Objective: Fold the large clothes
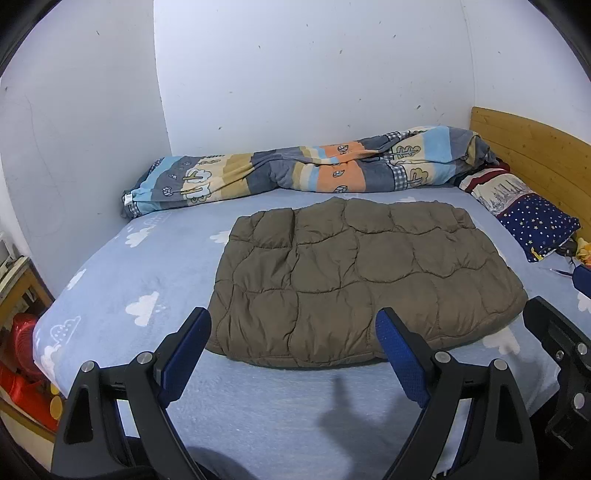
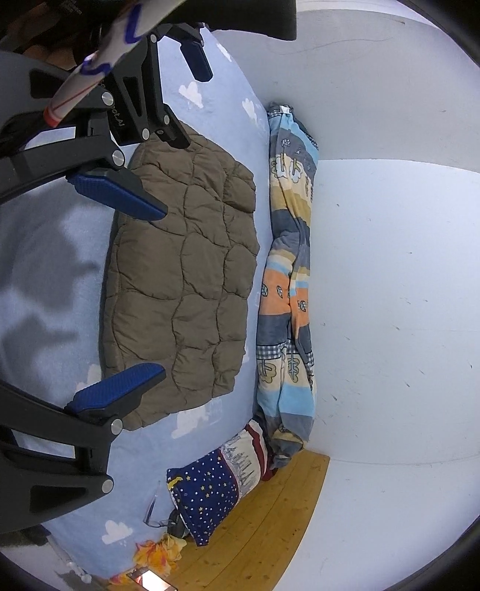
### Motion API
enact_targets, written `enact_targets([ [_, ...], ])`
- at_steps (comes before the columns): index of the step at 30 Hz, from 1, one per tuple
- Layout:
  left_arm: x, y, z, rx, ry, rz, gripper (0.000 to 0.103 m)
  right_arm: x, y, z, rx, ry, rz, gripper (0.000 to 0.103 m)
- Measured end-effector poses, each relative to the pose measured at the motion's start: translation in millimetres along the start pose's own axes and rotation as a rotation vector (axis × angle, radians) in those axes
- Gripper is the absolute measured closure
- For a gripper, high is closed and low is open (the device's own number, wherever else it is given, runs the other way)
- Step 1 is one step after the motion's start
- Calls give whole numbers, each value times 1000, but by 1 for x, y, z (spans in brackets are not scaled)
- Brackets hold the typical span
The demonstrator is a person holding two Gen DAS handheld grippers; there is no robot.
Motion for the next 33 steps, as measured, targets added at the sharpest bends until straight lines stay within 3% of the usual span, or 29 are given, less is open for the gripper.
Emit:
enact_targets([
  [33, -12, -3, 0, 6, 26, -24, 13, 2, -7, 6, -15, -4, -1, 19],
])
Point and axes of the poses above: each gripper's, at about its wrist camera, not at the fingertips, and y roughly against the way its jaws point, x to its right, z to its underside, the point moved 3 cm from there along -y, roughly the way its jaws point, and after that the axes turned 13 degrees about x, right-handed, at the moved point
